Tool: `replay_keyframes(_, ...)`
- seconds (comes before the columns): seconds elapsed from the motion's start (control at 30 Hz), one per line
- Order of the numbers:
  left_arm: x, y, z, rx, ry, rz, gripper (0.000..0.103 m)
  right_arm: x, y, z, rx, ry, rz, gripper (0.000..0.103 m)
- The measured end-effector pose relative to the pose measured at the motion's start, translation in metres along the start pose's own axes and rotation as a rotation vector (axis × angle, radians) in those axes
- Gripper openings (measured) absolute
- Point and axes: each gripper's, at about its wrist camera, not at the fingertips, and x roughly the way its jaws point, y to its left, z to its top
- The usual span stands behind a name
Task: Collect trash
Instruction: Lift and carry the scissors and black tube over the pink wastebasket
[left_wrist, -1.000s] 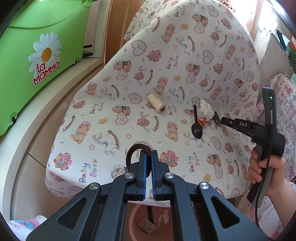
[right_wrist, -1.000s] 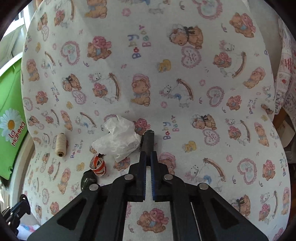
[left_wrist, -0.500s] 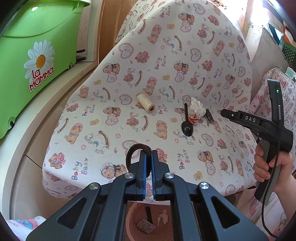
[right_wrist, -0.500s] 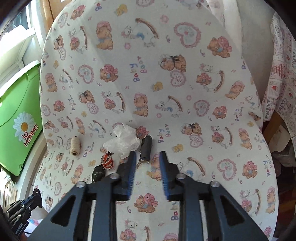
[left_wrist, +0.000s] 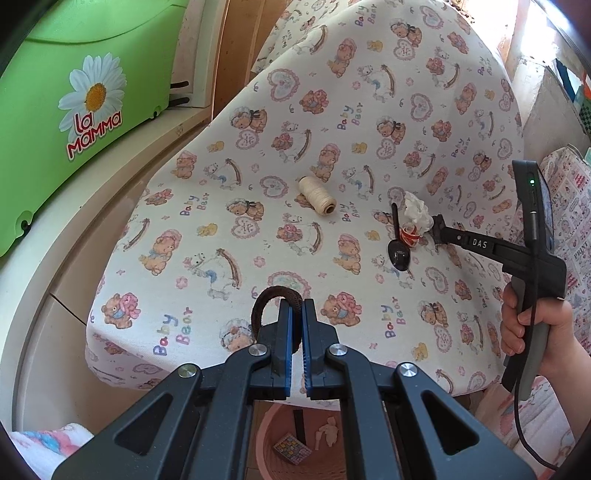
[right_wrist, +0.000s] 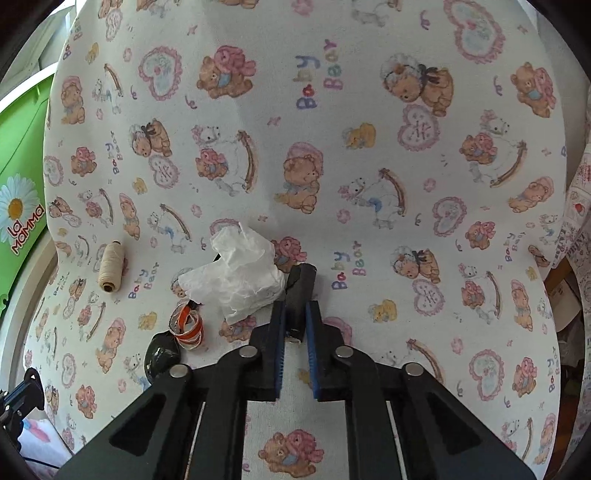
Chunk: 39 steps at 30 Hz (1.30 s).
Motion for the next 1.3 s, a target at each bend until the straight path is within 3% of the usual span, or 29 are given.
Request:
replay_keyframes(0.27, -0.015, -0.012, -0.004, 0.018, -0.019, -0.019, 0.004, -0.057, -0.011, -0.016, 0.064, -0.074, 0.144, 0.005)
replay_keyframes(0.37, -0.025, -0.021, -0.007, 0.028, -0.025, -0.036, 0.004, -0.089, -0.01, -0.027, 0.041, -0.123, 0.139, 0.005)
replay_keyframes(0.57, -0.044, -0.035, -0.017, 0.015, -0.021, -0.104, 0.004, -0.148, -0.008, -0.047, 0.063, -0.176, 0.26, 0.005)
replay_keyframes(0.6, -0.047, -0.037, -0.019, 0.015, -0.022, -0.102, 0.004, -0.157, -0.007, -0.051, 0.07, -0.184, 0.277, 0.005)
replay_keyframes(0.67, -0.055, -0.047, -0.023, 0.041, -0.017, -0.03, 0.004, -0.17, -0.006, -0.061, 0.092, -0.188, 0.314, 0.005)
replay_keyframes(0.7, -0.06, -0.051, -0.026, 0.056, -0.019, -0.009, 0.004, -0.176, -0.005, -0.067, 0.098, -0.186, 0.328, 0.006)
replay_keyframes(0.87, -0.075, -0.059, -0.04, 0.029, -0.004, -0.11, 0.004, -0.191, 0.007, -0.1, 0.076, -0.142, 0.348, 0.006)
replay_keyframes(1.1, -0.058, -0.049, -0.064, -0.048, 0.104, -0.188, 0.004, -0.18, 0.017, -0.143, 0.079, -0.05, 0.324, 0.006)
replay_keyframes(1.3, -0.036, -0.042, -0.078, -0.069, 0.201, -0.202, 0.004, -0.165, 0.027, -0.165, 0.063, 0.052, 0.311, 0.006)
